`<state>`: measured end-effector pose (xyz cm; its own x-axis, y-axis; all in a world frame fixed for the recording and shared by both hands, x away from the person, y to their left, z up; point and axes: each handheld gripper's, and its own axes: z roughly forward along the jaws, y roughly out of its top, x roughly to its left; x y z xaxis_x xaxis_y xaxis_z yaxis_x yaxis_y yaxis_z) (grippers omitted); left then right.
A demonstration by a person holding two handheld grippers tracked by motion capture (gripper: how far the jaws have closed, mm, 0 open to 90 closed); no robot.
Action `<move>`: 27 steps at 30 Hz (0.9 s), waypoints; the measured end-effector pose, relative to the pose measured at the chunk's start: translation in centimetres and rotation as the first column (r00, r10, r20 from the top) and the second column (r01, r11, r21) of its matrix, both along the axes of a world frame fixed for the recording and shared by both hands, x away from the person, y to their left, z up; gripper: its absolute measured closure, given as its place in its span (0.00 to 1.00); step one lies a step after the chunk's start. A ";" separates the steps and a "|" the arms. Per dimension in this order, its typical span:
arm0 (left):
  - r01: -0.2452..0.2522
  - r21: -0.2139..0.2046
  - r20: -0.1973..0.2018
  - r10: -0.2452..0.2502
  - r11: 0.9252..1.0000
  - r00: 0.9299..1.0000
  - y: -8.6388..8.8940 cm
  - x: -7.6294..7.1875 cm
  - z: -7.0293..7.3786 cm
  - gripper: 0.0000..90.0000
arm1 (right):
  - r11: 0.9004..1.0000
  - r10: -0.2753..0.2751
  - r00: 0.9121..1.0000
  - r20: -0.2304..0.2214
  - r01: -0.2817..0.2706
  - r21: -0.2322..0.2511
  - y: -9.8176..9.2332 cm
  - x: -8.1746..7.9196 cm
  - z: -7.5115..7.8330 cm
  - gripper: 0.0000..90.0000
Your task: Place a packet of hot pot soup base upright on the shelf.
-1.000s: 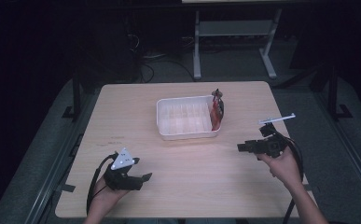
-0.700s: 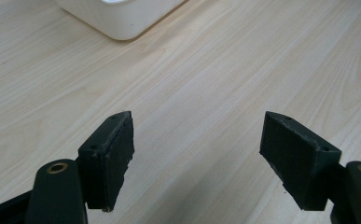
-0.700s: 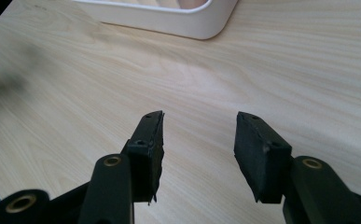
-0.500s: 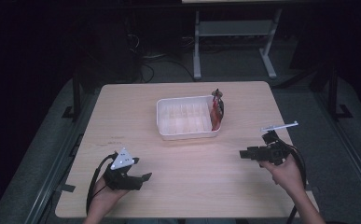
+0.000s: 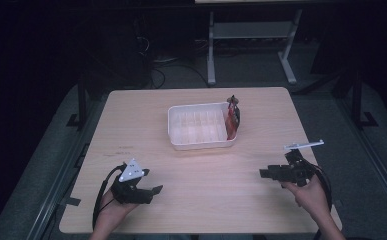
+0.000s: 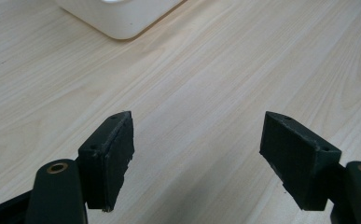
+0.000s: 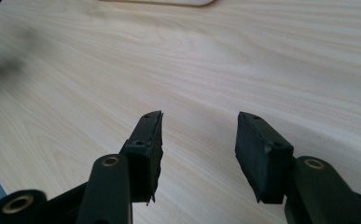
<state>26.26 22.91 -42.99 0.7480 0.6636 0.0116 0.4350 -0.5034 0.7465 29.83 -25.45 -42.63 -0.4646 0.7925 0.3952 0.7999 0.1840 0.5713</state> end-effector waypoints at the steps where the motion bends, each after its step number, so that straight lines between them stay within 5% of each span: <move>1: -0.001 -0.001 -0.001 0.001 1.000 1.000 0.0 0.0 0.0 0.28 | 1.000 0.003 1.000 0.003 -0.003 0.000 -0.1 -0.1 -0.1 0.56; 27: 0.006 0.014 -0.006 -0.006 1.000 1.000 -0.1 0.0 -0.2 0.28 | 1.000 0.009 1.000 0.028 -0.009 0.007 -0.4 -3.2 -1.7 0.53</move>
